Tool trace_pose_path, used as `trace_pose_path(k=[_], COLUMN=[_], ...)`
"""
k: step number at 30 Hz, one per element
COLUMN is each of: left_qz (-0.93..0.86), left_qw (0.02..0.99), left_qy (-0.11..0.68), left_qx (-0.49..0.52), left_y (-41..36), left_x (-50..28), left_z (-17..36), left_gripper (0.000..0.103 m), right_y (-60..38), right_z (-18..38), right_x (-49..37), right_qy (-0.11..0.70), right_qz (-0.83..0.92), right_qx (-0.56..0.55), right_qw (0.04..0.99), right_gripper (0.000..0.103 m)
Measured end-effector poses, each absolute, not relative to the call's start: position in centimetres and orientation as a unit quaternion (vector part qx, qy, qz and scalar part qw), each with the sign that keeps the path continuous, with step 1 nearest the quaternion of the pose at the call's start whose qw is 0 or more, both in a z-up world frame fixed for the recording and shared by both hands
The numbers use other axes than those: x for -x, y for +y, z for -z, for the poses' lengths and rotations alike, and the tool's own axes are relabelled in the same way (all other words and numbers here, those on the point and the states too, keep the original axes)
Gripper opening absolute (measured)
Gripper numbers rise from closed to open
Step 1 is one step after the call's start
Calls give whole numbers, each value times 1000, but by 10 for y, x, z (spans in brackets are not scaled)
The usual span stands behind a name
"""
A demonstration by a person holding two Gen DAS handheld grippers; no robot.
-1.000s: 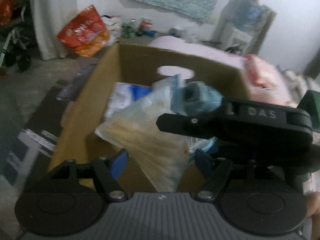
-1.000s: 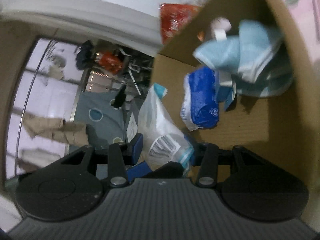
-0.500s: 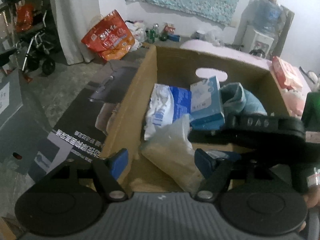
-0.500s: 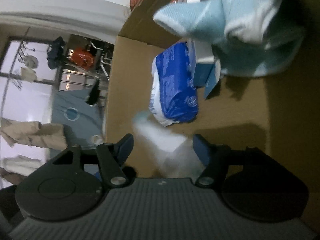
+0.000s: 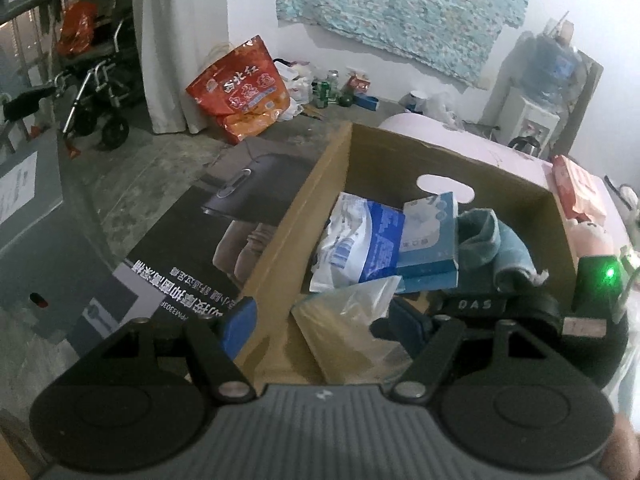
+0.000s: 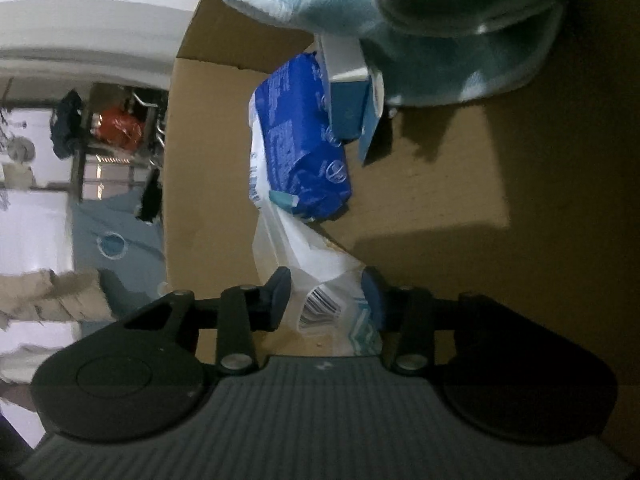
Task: Organize soft objects
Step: 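Open the left tool on the zip bag while the right tool releases the barcode bag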
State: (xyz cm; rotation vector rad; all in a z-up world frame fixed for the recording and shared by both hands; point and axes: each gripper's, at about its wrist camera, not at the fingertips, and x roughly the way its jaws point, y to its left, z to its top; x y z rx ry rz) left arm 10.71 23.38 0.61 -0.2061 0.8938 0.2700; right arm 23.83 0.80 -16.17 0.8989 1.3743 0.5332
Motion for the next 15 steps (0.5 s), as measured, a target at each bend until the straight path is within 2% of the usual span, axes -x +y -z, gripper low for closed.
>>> trace_pose_path(k=[3, 6, 7, 8, 10, 15], left_qz=[-131, -135, -134, -133, -136, -143], left_qw=[886, 887, 887, 887, 887, 890], left_qy=[432, 430, 430, 429, 428, 419], left_qx=[103, 99, 101, 104, 107, 111], left_y=[232, 229, 229, 229, 231, 235], left_x=[-105, -102, -101, -100, -98, -94], left_z=[-5, -6, -7, -7, -8, -13], left_gripper=[74, 75, 75, 75, 75, 75], right_y=[21, 28, 27, 25, 18, -5], right_z=[158, 144, 140, 137, 130, 106], right_x=[-232, -230, -230, -231, -234, -233], right_qy=[609, 593, 587, 581, 569, 541], right_qz=[-272, -289, -292, -294, -297, -327], right_qx=[-381, -328, -317, -312, -307, -297], right_qw=[641, 676, 686, 692, 702, 716], right_gripper=[40, 43, 47, 55, 61, 62])
